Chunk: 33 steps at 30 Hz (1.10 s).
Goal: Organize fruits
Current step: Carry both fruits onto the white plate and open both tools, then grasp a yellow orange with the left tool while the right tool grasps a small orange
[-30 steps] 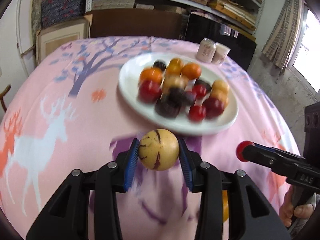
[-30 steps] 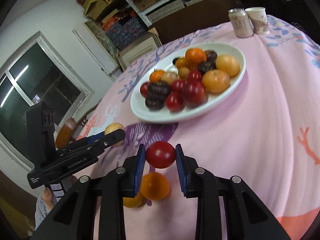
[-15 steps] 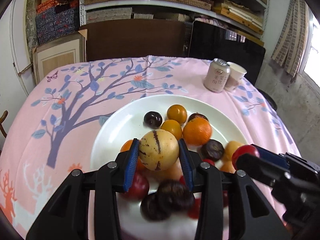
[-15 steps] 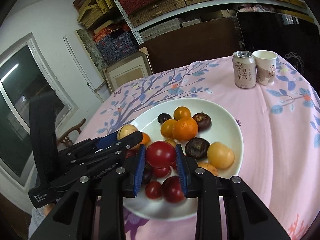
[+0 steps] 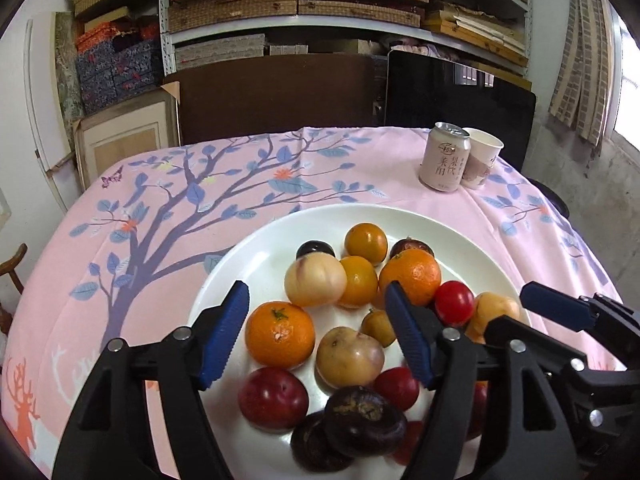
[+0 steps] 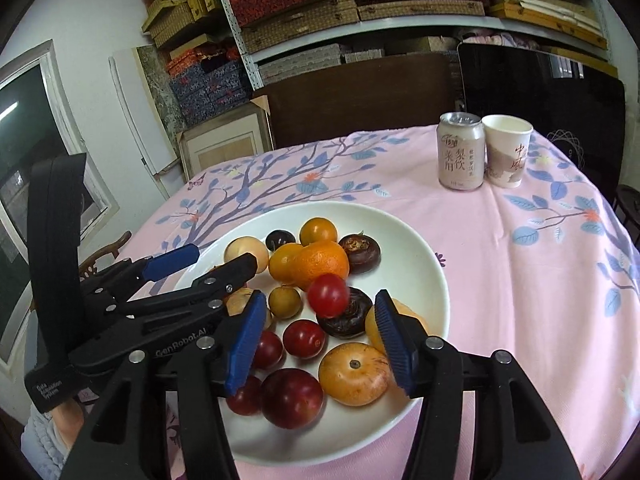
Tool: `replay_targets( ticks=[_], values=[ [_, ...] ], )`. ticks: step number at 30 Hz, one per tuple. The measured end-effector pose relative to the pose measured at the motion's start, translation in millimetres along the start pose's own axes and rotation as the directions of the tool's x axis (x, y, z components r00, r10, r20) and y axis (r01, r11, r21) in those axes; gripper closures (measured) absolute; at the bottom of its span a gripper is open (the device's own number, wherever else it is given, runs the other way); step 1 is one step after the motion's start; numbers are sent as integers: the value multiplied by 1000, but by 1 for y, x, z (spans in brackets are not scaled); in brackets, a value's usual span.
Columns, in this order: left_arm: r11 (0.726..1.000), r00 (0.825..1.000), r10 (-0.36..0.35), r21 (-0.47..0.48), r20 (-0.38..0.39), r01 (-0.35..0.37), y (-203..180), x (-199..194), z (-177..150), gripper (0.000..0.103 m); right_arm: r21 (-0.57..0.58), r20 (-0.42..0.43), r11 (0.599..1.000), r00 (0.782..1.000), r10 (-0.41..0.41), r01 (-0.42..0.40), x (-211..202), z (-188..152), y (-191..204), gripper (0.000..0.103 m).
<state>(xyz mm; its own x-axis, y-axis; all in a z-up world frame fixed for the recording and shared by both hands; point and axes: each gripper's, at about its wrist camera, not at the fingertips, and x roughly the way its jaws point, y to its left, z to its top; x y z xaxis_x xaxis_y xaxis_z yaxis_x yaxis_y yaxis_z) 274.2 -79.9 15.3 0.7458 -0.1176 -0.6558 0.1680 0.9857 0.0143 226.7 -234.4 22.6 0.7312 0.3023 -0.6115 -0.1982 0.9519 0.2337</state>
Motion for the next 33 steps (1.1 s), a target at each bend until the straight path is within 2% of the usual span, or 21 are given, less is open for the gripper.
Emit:
replay_targets(
  ticks=[4, 8, 11, 19, 24, 29, 33],
  values=[
    [999, 999, 40, 25, 34, -40, -3, -24, -10, 33, -17, 26, 1000, 1000, -4, 4, -15, -6, 8, 41],
    [999, 998, 37, 16, 59, -38, 1, -52, -20, 26, -15, 43, 1000, 999, 21, -21, -33, -17, 14, 40],
    [999, 996, 44, -5, 79, -44, 8, -74, -34, 23, -16, 58, 1000, 998, 23, -22, -51, -36, 17, 35],
    [997, 993, 68, -37, 94, -64, 14, -120, -73, 22, 56, 57, 997, 997, 46, -49, -79, -80, 11, 34],
    [997, 994, 76, -16, 80, -75, 11, -135, -101, 19, 73, 49, 995, 997, 63, -66, -94, -107, 13, 34],
    [999, 999, 18, 41, 37, -19, -2, -146, -133, 19, 118, 53, 990, 996, 69, -75, -105, -122, 7, 26],
    [986, 992, -127, 112, -12, 127, -16, -159, -156, 18, 151, 50, 985, 996, 80, -87, -108, -127, 0, 26]
  ],
)
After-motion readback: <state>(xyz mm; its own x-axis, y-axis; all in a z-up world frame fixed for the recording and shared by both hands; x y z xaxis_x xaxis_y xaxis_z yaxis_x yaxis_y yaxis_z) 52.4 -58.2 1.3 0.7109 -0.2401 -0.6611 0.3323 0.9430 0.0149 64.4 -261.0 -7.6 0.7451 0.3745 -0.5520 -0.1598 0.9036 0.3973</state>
